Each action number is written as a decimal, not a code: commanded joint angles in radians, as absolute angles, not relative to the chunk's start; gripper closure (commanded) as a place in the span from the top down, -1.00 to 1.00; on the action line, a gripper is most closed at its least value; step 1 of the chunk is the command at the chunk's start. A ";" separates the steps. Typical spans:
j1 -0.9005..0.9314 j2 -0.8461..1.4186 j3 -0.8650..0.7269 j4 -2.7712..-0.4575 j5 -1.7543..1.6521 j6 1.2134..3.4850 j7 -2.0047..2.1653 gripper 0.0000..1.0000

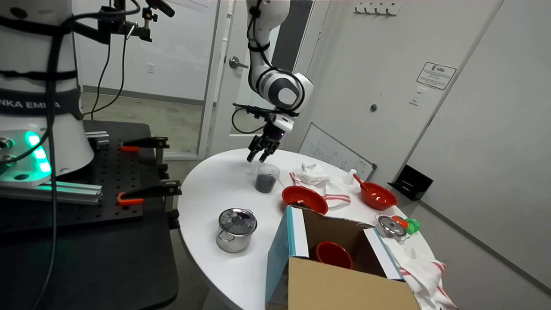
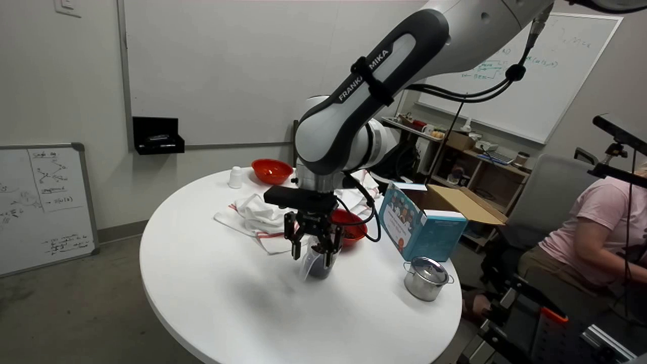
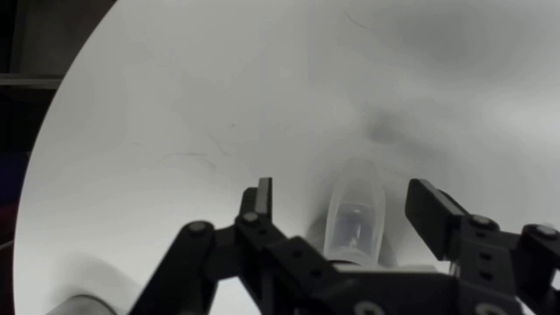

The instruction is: Pour some contents of the jug into the bowl

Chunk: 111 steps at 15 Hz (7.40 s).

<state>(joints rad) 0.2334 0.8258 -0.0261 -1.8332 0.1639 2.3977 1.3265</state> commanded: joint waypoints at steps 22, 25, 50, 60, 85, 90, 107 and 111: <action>0.166 0.705 -0.005 -1.874 0.197 2.442 1.262 -0.87; 0.111 0.657 0.027 -1.888 0.235 2.443 1.183 -0.87; -0.100 0.549 -0.033 -1.897 0.612 1.933 0.622 -0.50; -0.101 0.665 -0.061 -1.760 0.613 1.906 0.694 -0.87; -0.261 0.940 -0.090 -1.429 0.944 1.455 0.670 -0.50; -0.278 0.983 -0.082 -1.379 0.965 1.415 0.686 -0.87; -0.392 1.070 -0.091 -1.339 1.228 1.263 0.733 -0.87; -0.391 1.085 -0.093 -1.342 1.264 1.249 0.738 -0.87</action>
<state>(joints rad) -0.3887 1.0617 -0.0870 -1.3712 1.2220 1.2962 0.7103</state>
